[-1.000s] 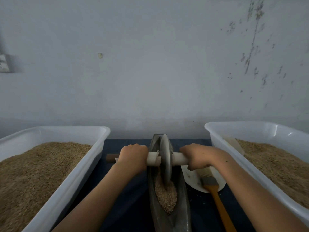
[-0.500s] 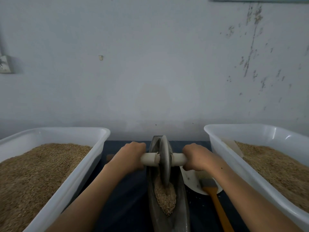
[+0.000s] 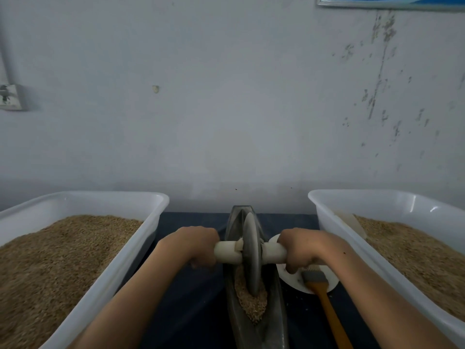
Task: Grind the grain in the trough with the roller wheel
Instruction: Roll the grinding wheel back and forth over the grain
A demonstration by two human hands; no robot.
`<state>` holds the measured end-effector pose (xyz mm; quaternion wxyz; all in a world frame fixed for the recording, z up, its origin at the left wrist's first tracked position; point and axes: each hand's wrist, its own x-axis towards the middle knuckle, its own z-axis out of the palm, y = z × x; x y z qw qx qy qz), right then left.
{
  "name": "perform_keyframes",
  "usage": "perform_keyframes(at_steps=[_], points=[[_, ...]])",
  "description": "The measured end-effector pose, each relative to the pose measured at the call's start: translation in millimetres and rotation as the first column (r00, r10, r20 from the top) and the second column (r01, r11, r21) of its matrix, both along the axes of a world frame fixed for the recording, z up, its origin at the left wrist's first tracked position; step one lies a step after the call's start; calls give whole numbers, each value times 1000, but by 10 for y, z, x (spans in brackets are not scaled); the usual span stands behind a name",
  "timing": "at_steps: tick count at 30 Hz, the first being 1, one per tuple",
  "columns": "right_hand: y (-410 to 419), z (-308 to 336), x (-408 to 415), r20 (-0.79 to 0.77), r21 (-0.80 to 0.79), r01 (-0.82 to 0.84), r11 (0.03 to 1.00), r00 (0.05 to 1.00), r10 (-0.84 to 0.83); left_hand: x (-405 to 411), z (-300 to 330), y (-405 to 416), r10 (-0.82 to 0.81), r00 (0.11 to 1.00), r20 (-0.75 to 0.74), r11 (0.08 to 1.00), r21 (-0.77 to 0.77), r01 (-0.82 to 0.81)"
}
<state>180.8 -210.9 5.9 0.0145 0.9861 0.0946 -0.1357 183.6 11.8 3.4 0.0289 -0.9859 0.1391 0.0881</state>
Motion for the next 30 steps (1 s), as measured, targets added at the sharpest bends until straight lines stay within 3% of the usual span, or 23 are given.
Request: perform_keyframes(at_steps=[2, 6, 10, 12, 16, 21, 24, 27, 30], points=[[14, -12, 16, -10, 10, 18, 1000, 1000, -18, 19, -27, -8, 17, 1000, -1, 1000, -1, -17], [11, -53, 29, 119, -6, -3, 1000, 993, 4, 54, -80, -57, 13, 974, 226, 998, 59, -27], [41, -134, 39, 385, 12, -14, 1000, 923, 9, 78, -200, -97, 31, 856, 516, 999, 20, -48], [64, -178, 44, 454, 41, 0, 999, 891, -19, 72, -261, -108, 42, 803, 594, 999, -13, -43], [45, -145, 42, 410, 3, -19, 1000, 912, 16, 86, -247, -93, 1, 834, 552, 1000, -3, 1], [32, -23, 22, 151, -51, -36, 998, 988, 43, 77, -126, -41, -24, 965, 263, 1000, 18, 20], [43, -17, 21, 55, -44, -21, 999, 998, 23, 66, -101, -15, -19, 991, 135, 1000, 7, 18], [52, -37, 41, 105, -30, -15, 999, 994, 18, 91, -114, -30, -6, 982, 187, 1000, 22, 2], [62, -76, 64, 277, -31, -20, 999, 960, 28, 114, -169, -49, -4, 935, 354, 999, 38, -10]])
